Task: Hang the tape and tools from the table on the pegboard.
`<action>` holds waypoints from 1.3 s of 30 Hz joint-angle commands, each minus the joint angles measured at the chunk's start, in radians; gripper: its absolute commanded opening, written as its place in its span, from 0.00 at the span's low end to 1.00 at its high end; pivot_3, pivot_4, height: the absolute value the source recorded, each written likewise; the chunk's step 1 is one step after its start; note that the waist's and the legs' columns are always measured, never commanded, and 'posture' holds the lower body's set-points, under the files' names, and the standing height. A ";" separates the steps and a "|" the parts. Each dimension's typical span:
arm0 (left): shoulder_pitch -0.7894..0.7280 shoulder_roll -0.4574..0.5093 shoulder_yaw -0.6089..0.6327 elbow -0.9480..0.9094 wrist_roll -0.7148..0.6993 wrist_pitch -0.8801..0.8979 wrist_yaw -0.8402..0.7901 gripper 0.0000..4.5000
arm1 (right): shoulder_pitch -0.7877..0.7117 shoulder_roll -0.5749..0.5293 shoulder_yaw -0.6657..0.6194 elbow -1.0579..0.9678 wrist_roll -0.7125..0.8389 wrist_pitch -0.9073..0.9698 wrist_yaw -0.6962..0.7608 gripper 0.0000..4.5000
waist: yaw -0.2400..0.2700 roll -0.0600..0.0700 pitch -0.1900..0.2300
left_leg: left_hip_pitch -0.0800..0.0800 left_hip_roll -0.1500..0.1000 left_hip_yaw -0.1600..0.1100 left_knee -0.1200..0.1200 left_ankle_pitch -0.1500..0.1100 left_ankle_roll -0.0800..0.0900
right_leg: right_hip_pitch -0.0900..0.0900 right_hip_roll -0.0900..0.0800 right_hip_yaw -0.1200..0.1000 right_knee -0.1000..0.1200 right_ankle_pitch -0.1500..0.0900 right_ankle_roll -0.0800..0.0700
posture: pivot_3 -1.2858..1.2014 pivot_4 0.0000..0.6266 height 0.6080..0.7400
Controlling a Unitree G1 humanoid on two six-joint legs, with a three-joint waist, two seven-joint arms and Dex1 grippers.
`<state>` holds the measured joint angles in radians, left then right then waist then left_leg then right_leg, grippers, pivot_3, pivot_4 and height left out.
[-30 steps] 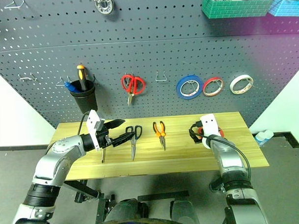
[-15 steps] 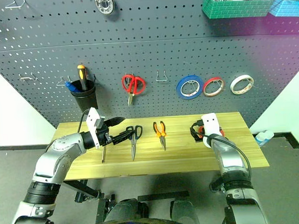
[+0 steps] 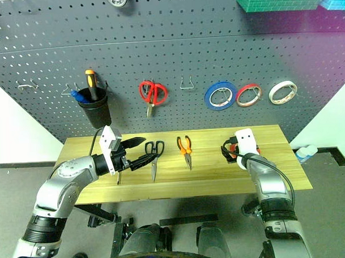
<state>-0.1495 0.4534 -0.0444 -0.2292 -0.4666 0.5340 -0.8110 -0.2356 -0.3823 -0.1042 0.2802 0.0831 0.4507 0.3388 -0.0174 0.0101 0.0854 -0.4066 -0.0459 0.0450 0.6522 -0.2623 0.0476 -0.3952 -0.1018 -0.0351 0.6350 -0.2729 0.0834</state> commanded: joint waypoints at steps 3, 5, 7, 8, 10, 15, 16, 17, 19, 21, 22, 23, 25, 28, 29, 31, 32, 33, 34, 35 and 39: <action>0.017 0.010 0.013 -0.071 -0.024 0.019 0.016 1.00 | -0.012 -0.040 -0.013 -0.018 -0.004 -0.002 0.006 0.99 | 0.000 -0.001 0.020 | -0.001 0.000 0.000 0.000 0.000 0.000 | -0.001 0.000 0.000 0.000 0.000 0.000 | 0.50 0.24 1.00; 0.026 0.016 0.017 -0.084 -0.028 0.026 0.016 1.00 | -0.010 -0.046 -0.008 -0.017 -0.006 0.001 0.007 0.99 | -0.001 -0.002 0.031 | -0.001 0.000 0.000 -0.001 0.000 0.000 | -0.001 0.000 0.000 -0.001 0.000 0.000 | 0.50 0.25 1.00; 0.030 0.020 0.022 -0.096 -0.031 0.034 0.017 1.00 | -0.012 -0.051 -0.005 -0.009 -0.009 0.005 0.006 0.99 | -0.001 -0.003 0.042 | -0.001 0.000 0.000 -0.001 0.000 0.000 | -0.001 0.000 0.000 -0.001 0.000 0.000 | 0.50 0.27 1.00; 0.028 0.021 0.022 -0.096 -0.035 0.040 0.017 1.00 | -0.020 -0.055 -0.005 0.006 -0.009 0.001 0.009 0.99 | -0.001 -0.003 0.044 | -0.001 0.000 0.000 -0.001 0.000 0.000 | -0.001 0.000 0.000 -0.001 0.000 0.000 | 0.50 0.27 1.00; 0.024 0.025 0.019 -0.101 -0.037 0.044 0.020 1.00 | -0.036 -0.062 -0.002 0.031 -0.011 0.000 0.018 0.99 | -0.001 -0.004 0.053 | -0.001 0.000 0.000 -0.001 0.000 0.000 | -0.001 0.000 0.000 -0.001 0.000 0.000 | 0.50 0.28 1.00; 0.033 0.028 0.017 -0.121 -0.046 0.055 0.027 1.00 | -0.077 -0.072 0.014 0.080 -0.020 -0.008 0.037 0.99 | -0.001 -0.006 0.070 | -0.001 0.000 0.000 -0.001 0.000 0.000 | -0.001 0.000 0.000 -0.001 0.000 0.000 | 0.50 0.30 1.00; 0.035 0.027 0.019 -0.124 -0.049 0.057 0.029 1.00 | -0.089 -0.072 0.012 0.098 -0.020 -0.009 0.036 0.99 | -0.001 -0.006 0.071 | -0.002 0.000 0.000 -0.001 0.000 0.000 | -0.002 0.000 0.000 -0.001 0.000 0.000 | 0.51 0.30 1.00; 0.037 0.028 0.021 -0.127 -0.052 0.059 0.030 1.00 | -0.098 -0.073 0.013 0.114 -0.023 -0.010 0.036 0.99 | -0.002 -0.006 0.072 | -0.002 0.000 0.000 -0.001 0.000 0.000 | -0.002 0.000 0.000 -0.001 0.000 0.000 | 0.51 0.30 1.00; 0.043 0.030 0.025 -0.134 -0.049 0.059 0.035 1.00 | -0.112 -0.077 0.025 0.149 -0.036 -0.022 0.043 0.99 | -0.001 -0.006 0.075 | -0.002 0.000 0.000 -0.002 0.000 0.000 | -0.002 0.000 0.000 -0.002 0.000 0.000 | 0.51 0.30 1.00; 0.049 0.032 0.028 -0.142 -0.047 0.061 0.038 1.00 | -0.126 -0.078 0.028 0.180 -0.043 -0.033 0.043 0.99 | 0.000 -0.007 0.077 | -0.002 0.000 0.000 -0.003 0.000 0.000 | -0.002 0.000 0.000 -0.003 0.000 0.000 | 0.51 0.30 1.00; 0.054 0.033 0.032 -0.149 -0.051 0.066 0.042 1.00 | -0.137 -0.079 0.027 0.204 -0.045 -0.033 0.043 0.99 | 0.000 -0.007 0.079 | -0.002 0.000 0.000 -0.003 0.000 0.000 | -0.002 0.000 0.000 -0.003 0.000 0.000 | 0.52 0.31 1.00; 0.057 0.034 0.035 -0.155 -0.054 0.070 0.045 1.00 | -0.149 -0.079 0.025 0.228 -0.046 -0.035 0.044 0.99 | 0.000 -0.007 0.082 | -0.002 0.000 0.000 -0.003 0.000 0.000 | -0.002 0.000 0.000 -0.003 0.000 0.000 | 0.52 0.31 1.00; 0.067 0.037 0.041 -0.167 -0.057 0.076 0.049 1.00 | -0.168 -0.076 0.018 0.261 -0.039 -0.035 0.046 0.99 | 0.000 -0.008 0.086 | -0.002 0.000 0.000 -0.003 0.000 0.000 | -0.002 0.000 0.000 -0.003 0.000 0.000 | 0.52 0.31 1.00; 0.084 0.044 0.048 -0.181 -0.060 0.079 0.056 1.00 | -0.189 -0.075 0.026 0.295 -0.044 -0.038 0.053 0.99 | 0.002 -0.008 0.092 | -0.002 0.000 0.000 -0.003 0.000 0.000 | -0.002 0.000 0.000 -0.003 0.000 0.000 | 0.52 0.31 1.00; 0.088 0.045 0.049 -0.183 -0.062 0.080 0.059 1.00 | -0.195 -0.074 0.028 0.303 -0.045 -0.035 0.053 0.99 | 0.002 -0.008 0.093 | -0.002 0.000 0.000 -0.003 0.000 0.000 | -0.002 0.000 0.000 -0.003 0.000 0.000 | 0.52 0.31 1.00; 0.092 0.045 0.055 -0.188 -0.070 0.085 0.065 1.00 | -0.203 -0.074 0.031 0.317 -0.046 -0.037 0.059 0.99 | 0.002 -0.008 0.096 | -0.002 0.000 0.000 -0.003 0.000 0.000 | -0.002 0.000 0.000 -0.003 0.000 0.000 | 0.53 0.32 1.00; 0.095 0.046 0.056 -0.190 -0.072 0.086 0.066 1.00 | -0.207 -0.073 0.031 0.325 -0.046 -0.038 0.061 0.99 | 0.003 -0.008 0.097 | -0.002 0.000 0.000 -0.003 0.000 0.000 | -0.002 0.000 -0.001 -0.004 0.000 0.000 | 0.53 0.32 1.00; 0.099 0.047 0.056 -0.193 -0.073 0.087 0.068 1.00 | -0.211 -0.073 0.030 0.333 -0.045 -0.035 0.061 0.99 | 0.003 -0.008 0.098 | -0.002 0.000 0.000 -0.004 0.000 0.000 | -0.002 0.000 -0.001 -0.004 0.000 0.000 | 0.53 0.32 1.00; 0.102 0.047 0.056 -0.196 -0.074 0.088 0.069 1.00 | -0.214 -0.074 0.029 0.339 -0.045 -0.034 0.061 0.99 | 0.003 -0.008 0.099 | -0.002 0.000 0.000 -0.004 0.000 0.000 | -0.002 0.000 -0.001 -0.004 0.000 0.000 | 0.53 0.32 1.00; 0.105 0.049 0.055 -0.198 -0.074 0.088 0.071 1.00 | -0.219 -0.072 0.024 0.346 -0.039 -0.032 0.063 0.99 | 0.003 -0.008 0.099 | -0.002 0.000 0.000 -0.004 0.000 0.000 | -0.002 0.000 -0.001 -0.004 0.000 0.001 | 0.53 0.32 1.00; 0.109 0.048 0.054 -0.207 -0.080 0.091 0.081 1.00 | -0.230 -0.069 0.021 0.365 -0.030 -0.024 0.074 0.99 | 0.004 -0.008 0.100 | -0.002 0.000 0.000 -0.004 0.000 0.000 | -0.002 0.000 -0.001 -0.004 0.000 0.000 | 0.53 0.32 1.00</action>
<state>-0.0445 0.4931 -0.0119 -0.3973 -0.5319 0.6273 -0.7339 -0.4478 -0.4450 -0.0721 0.6433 0.0446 0.4307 0.4079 -0.0134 0.0021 0.1851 -0.4090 -0.0456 0.0453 0.6485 -0.2623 0.0474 -0.3973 -0.1021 -0.0358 0.6307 -0.2726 0.0839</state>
